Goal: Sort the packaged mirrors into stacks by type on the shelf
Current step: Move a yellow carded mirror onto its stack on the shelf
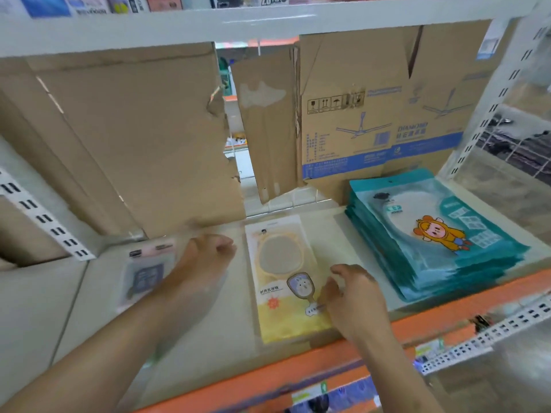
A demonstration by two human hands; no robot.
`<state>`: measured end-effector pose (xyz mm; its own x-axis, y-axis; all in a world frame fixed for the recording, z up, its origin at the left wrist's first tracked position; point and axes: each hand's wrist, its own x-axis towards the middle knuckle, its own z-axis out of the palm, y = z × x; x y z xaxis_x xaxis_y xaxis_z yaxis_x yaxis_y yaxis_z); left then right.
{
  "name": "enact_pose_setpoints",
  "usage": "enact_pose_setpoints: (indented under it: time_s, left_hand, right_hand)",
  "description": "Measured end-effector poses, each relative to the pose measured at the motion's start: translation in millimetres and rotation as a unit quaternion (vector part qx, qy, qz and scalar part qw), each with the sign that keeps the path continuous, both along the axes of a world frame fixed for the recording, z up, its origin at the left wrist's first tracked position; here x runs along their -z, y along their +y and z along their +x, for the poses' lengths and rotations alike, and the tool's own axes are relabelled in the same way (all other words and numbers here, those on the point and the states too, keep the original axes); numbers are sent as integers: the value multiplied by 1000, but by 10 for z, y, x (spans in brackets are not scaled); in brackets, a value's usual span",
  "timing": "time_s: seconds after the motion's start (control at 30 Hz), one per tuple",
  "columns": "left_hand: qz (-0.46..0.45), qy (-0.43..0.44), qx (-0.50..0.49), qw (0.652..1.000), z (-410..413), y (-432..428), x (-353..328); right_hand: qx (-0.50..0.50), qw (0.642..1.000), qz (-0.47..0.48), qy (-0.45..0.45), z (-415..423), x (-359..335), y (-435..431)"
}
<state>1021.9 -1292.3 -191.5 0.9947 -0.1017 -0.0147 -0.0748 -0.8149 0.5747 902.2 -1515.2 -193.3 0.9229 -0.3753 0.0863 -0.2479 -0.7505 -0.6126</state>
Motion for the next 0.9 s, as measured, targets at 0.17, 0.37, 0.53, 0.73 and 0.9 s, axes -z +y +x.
enact_pose_setpoints:
  time_s: [0.17,0.37,0.53,0.73,0.9]
  left_hand:
    - [-3,-63,-23,998,-341,222,-123]
    - [15,-79,-96,992,-693,697,-223]
    - [41,-136,-126,982,-1008,1156,-191]
    - [60,-84,-212,972,-1380,1739,-110]
    - [124,-43,-236,963,-1761,2283,-46]
  right_hand:
    - [-50,997,-28,-42,187,-66,144]
    - [-147,988,-30,-41,351,-125,561]
    - [-216,975,-33,-48,387,-125,971]
    - [-273,959,-26,-74,294,-225,1603]
    - [-317,942,-28,-103,65,-231,2176]
